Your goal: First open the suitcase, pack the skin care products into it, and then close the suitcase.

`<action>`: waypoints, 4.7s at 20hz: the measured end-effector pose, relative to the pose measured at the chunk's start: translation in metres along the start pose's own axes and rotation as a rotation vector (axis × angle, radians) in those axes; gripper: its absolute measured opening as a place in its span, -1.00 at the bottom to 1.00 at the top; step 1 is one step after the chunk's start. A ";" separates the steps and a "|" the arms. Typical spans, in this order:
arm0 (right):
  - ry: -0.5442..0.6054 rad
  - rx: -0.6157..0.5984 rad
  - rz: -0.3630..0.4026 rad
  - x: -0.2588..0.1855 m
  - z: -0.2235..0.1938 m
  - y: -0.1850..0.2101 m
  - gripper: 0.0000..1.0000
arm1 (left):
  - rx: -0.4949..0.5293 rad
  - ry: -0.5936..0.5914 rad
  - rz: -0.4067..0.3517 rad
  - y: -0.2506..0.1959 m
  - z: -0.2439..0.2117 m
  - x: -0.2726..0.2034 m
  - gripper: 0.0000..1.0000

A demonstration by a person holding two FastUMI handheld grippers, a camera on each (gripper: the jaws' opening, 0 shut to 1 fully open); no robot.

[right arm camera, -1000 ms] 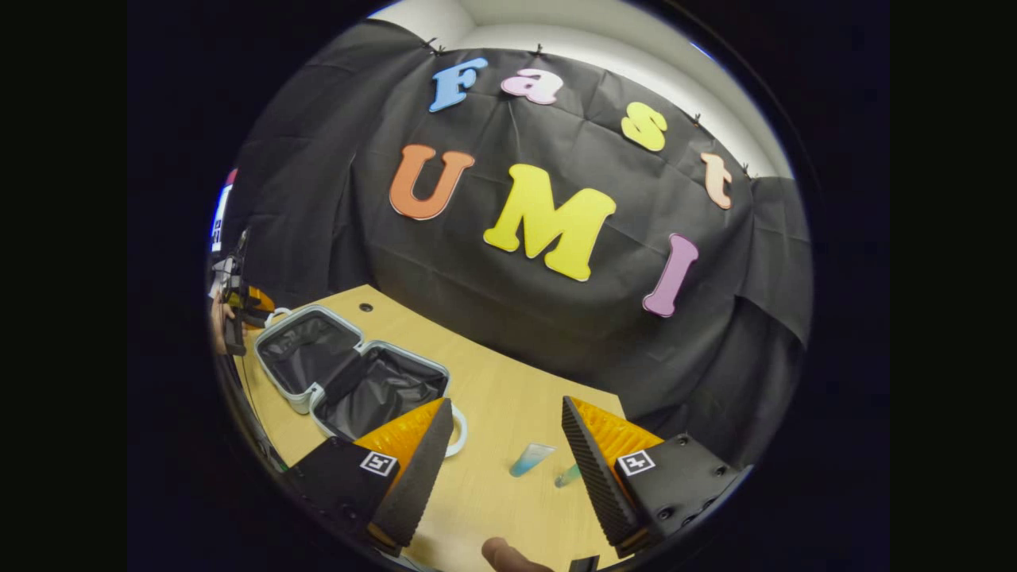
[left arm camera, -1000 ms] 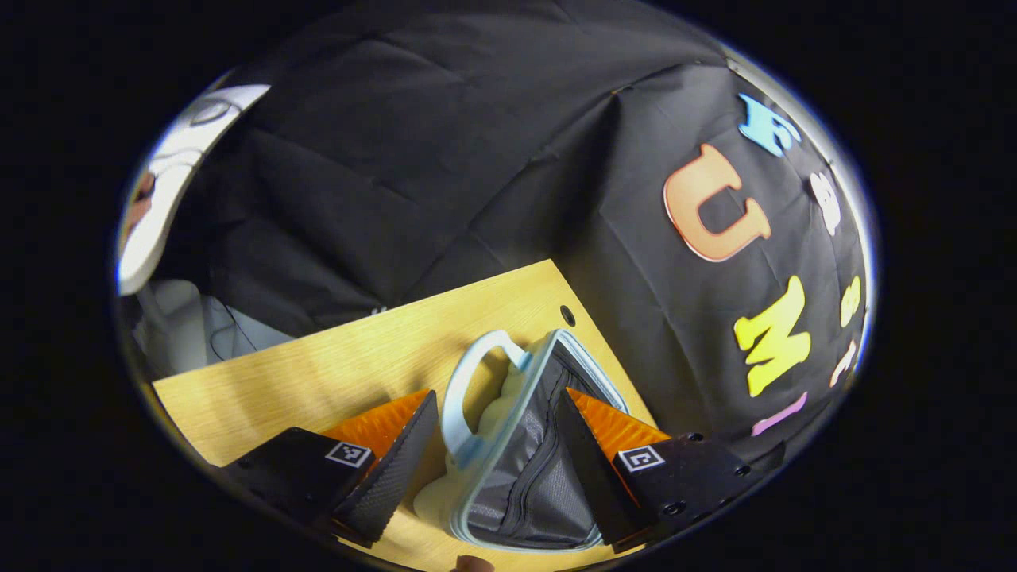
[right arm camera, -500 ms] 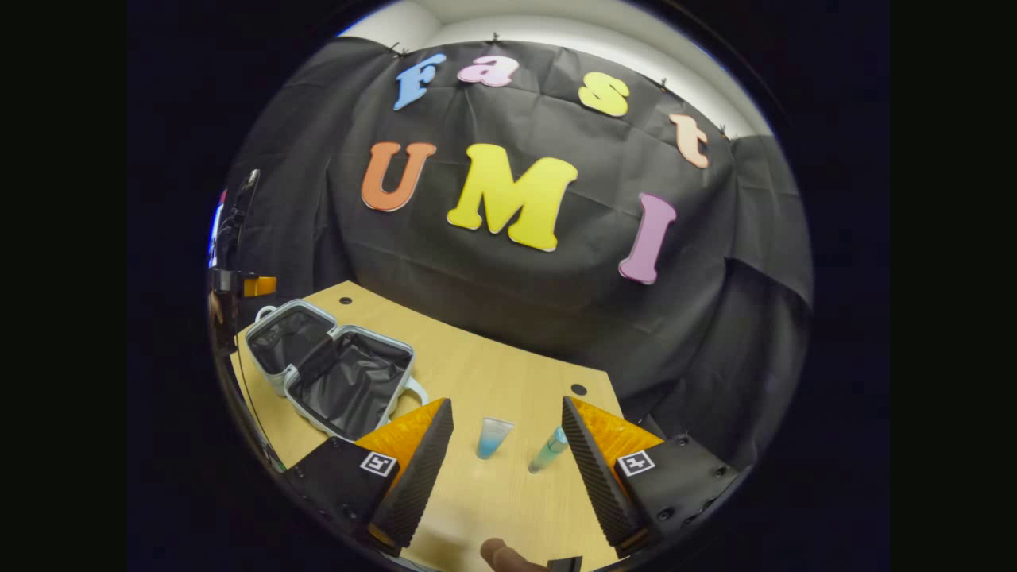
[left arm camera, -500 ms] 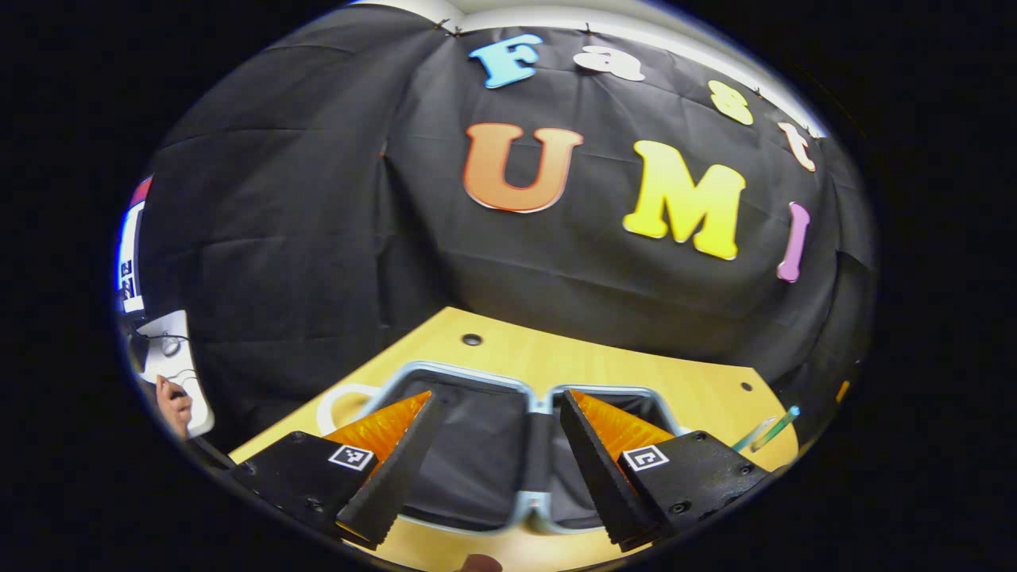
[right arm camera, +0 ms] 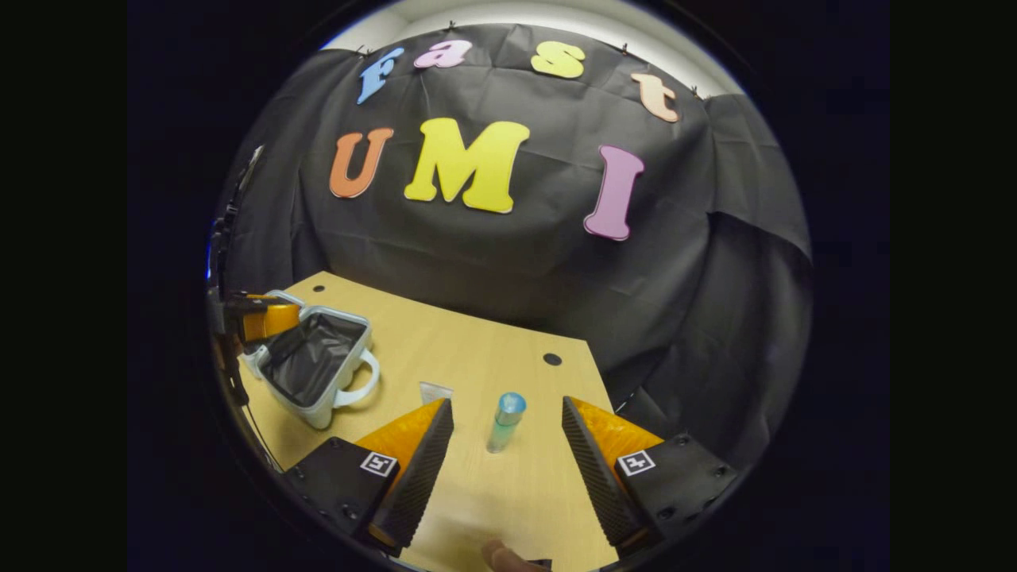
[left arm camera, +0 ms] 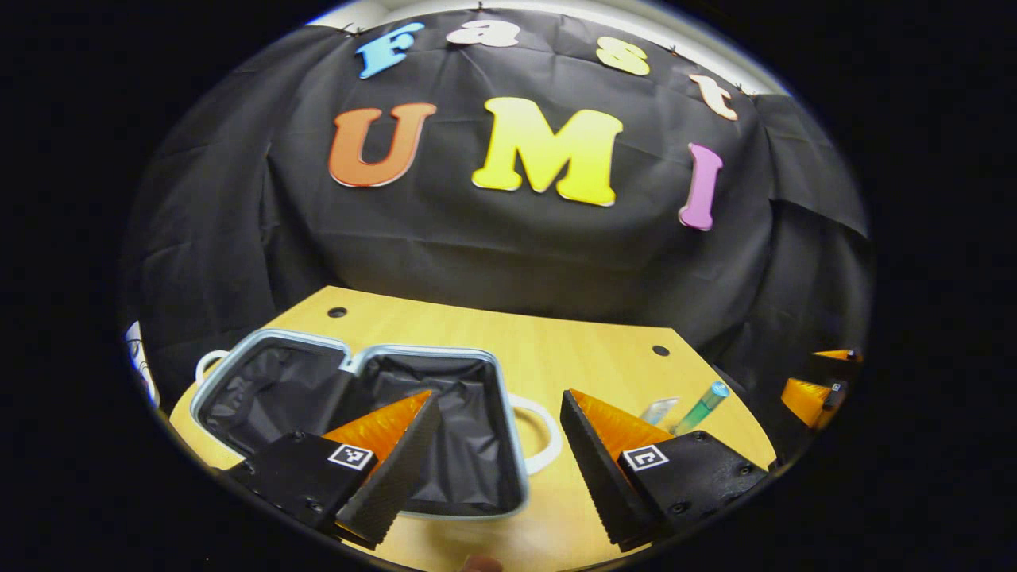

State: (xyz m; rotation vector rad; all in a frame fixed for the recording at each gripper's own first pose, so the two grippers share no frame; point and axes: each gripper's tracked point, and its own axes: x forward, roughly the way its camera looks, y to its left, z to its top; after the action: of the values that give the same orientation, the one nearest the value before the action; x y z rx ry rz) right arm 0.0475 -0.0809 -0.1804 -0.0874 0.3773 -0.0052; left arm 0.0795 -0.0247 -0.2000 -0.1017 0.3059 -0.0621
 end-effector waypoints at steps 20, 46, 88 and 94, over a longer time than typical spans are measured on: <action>0.208 0.041 -0.099 0.037 -0.108 -0.097 0.66 | 0.105 0.183 -0.207 -0.164 -0.124 0.156 0.68; 0.292 0.197 0.091 0.141 -0.135 0.021 0.64 | 0.115 0.229 -0.106 -0.084 -0.065 0.039 -0.12; 0.313 0.149 0.062 0.011 -0.041 0.168 -0.30 | -0.011 0.842 0.103 0.185 -0.132 0.056 -0.12; 0.307 0.131 0.077 0.014 -0.032 0.189 -0.30 | 0.007 0.951 0.088 0.180 -0.144 0.060 0.15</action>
State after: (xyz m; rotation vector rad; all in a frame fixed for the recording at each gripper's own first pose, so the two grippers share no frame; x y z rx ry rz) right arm 0.0464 0.1042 -0.2310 0.0591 0.6859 0.0327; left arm 0.1014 0.1366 -0.3744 -0.0455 1.2594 -0.0204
